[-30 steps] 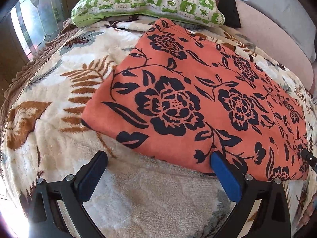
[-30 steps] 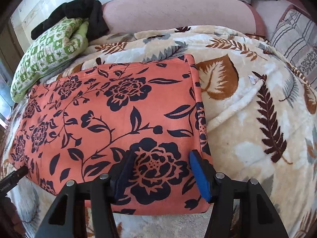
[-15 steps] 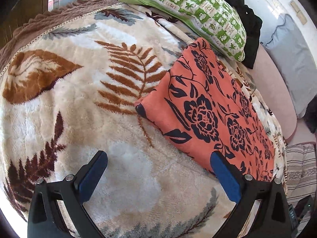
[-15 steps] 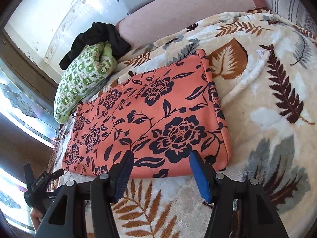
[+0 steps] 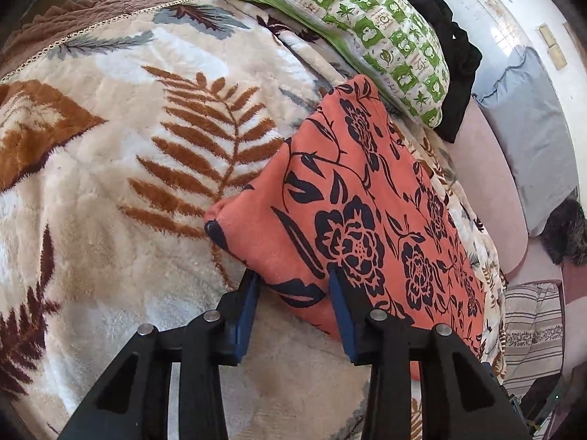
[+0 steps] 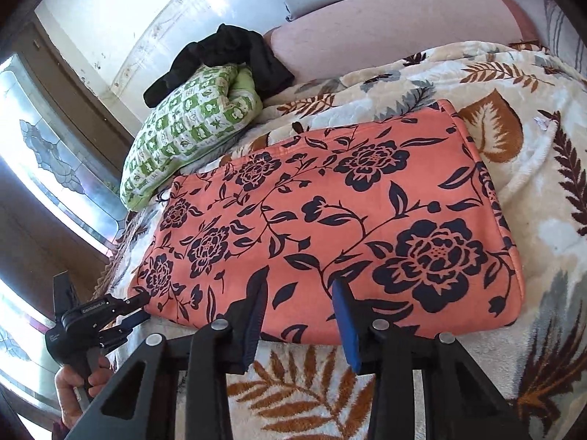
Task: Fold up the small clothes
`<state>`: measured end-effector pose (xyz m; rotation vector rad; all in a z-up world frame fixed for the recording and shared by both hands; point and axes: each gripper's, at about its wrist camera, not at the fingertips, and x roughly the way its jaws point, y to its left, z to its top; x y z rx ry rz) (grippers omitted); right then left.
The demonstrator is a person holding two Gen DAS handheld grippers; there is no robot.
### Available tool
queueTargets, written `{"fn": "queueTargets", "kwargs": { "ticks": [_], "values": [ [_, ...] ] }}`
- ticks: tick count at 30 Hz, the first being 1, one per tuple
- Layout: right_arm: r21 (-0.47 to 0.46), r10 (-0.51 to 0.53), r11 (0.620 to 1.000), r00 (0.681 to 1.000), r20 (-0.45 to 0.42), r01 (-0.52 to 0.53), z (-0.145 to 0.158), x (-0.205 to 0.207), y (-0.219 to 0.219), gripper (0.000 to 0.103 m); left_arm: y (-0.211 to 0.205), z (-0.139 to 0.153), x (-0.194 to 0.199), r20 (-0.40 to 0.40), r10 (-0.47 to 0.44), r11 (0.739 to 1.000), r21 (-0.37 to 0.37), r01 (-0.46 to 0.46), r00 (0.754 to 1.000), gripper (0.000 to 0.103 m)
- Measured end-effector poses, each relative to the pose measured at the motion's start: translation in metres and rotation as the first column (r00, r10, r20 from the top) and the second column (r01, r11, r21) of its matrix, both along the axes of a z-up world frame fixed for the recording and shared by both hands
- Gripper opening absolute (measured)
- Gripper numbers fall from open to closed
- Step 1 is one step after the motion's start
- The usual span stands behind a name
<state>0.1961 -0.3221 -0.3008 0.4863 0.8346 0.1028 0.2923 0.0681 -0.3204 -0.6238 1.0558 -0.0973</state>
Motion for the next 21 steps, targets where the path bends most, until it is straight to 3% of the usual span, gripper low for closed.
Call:
{"fn": "queueTargets", "kwargs": {
  "ticks": [3,10,12,13,14,15,18,21],
  "values": [
    [0.006,0.02,1.0,1.0,0.006,-0.02,0.0,0.009,0.01,0.039,0.002,-0.002,0.007,0.0,0.013,0.999,-0.052,-0.013,1.0,0.056],
    [-0.034,0.129,0.991,0.991,0.037,-0.128,-0.003,0.029,0.053,0.039,-0.002,-0.003,0.021,0.014,0.033,0.998,-0.052,-0.032,0.999,0.056],
    [-0.072,0.172,0.982,0.985,-0.012,-0.173,-0.017,0.04,0.067,0.039,-0.005,-0.003,0.021,0.021,0.056,0.998,-0.029,-0.055,0.998,0.051],
    [-0.091,0.196,0.975,0.977,-0.078,-0.203,-0.031,0.047,0.074,0.04,-0.006,-0.004,0.021,0.023,0.062,0.998,-0.019,-0.062,0.998,0.051],
    [-0.11,0.207,0.97,0.973,-0.097,-0.218,-0.039,0.05,0.077,0.04,-0.007,-0.003,0.021,0.028,0.067,0.998,-0.012,-0.067,0.997,0.051],
    [-0.123,0.213,0.968,0.975,-0.061,-0.219,-0.038,0.049,0.077,0.04,-0.008,-0.003,0.022,0.027,0.073,0.997,-0.009,-0.073,0.997,0.053],
    [-0.104,0.227,0.966,0.969,-0.093,-0.236,-0.037,0.055,0.076,0.04,-0.005,-0.004,0.03,0.024,0.065,0.995,-0.075,-0.063,0.998,0.073],
    [-0.095,0.233,0.966,0.968,-0.097,-0.242,-0.039,0.059,0.075,0.041,0.007,-0.006,0.039,0.014,0.104,0.982,-0.161,-0.101,0.994,0.073]
  ]
}}
